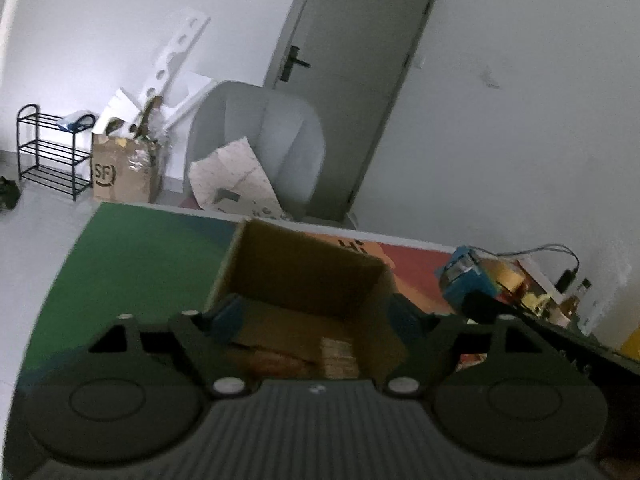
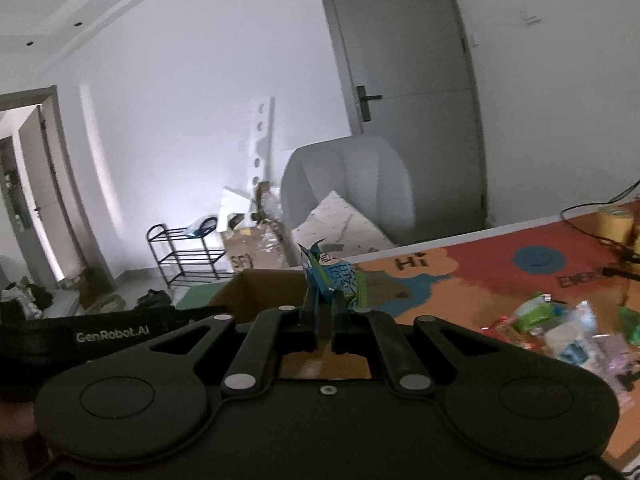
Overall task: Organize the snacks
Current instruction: 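Open the right tool to drop the blue snack bag into the box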
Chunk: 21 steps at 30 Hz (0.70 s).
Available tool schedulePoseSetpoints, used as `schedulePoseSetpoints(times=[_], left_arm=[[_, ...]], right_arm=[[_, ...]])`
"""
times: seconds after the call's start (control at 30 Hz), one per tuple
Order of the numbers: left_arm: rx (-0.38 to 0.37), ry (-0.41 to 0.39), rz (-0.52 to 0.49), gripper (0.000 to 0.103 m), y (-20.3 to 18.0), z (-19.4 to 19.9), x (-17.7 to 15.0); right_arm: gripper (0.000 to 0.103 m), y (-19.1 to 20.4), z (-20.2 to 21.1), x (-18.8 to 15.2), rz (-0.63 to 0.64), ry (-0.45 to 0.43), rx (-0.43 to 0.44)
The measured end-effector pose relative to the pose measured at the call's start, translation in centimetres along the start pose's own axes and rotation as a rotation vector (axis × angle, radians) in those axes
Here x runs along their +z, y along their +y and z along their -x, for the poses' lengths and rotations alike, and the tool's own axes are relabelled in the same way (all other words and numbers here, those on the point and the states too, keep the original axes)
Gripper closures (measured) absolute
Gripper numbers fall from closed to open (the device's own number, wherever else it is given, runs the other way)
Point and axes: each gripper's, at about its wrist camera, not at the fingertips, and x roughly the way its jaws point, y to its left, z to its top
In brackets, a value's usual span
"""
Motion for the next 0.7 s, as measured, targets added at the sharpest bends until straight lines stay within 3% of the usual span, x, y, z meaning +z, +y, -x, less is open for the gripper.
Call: schedulePoseSetpoints(times=[0.27,0.33,0.4,0.53,0.7], left_arm=[[0.048,0.011,0.024,0.022,2.0,1.2,0.6],[0.055,0.018,0.026,0.019,2.2,1.3,0.5],[0.065,0.016,0.022,0.015,2.3,1.5,0.3],[0.08,0.02,0.019,0.013,1.8,1.3,0.1],[0.072,0.013,-0.007,0.006,0.2,1.5,-0.1]], right_arm=[[0.095,2.8,-1.4,0.7,0.018,0.022,0.063],[0.079,3.0,-1.5,0.7,0.024,0.027,0.067],[0.057,2.7,-1.2,0.4,0.025,0.021,0.056],[0.054,1.7,-0.1,0.1,0.021,0.029,0.021],[0.021,0.4,1.5,-0.3,0.02,0.004,-0.081]])
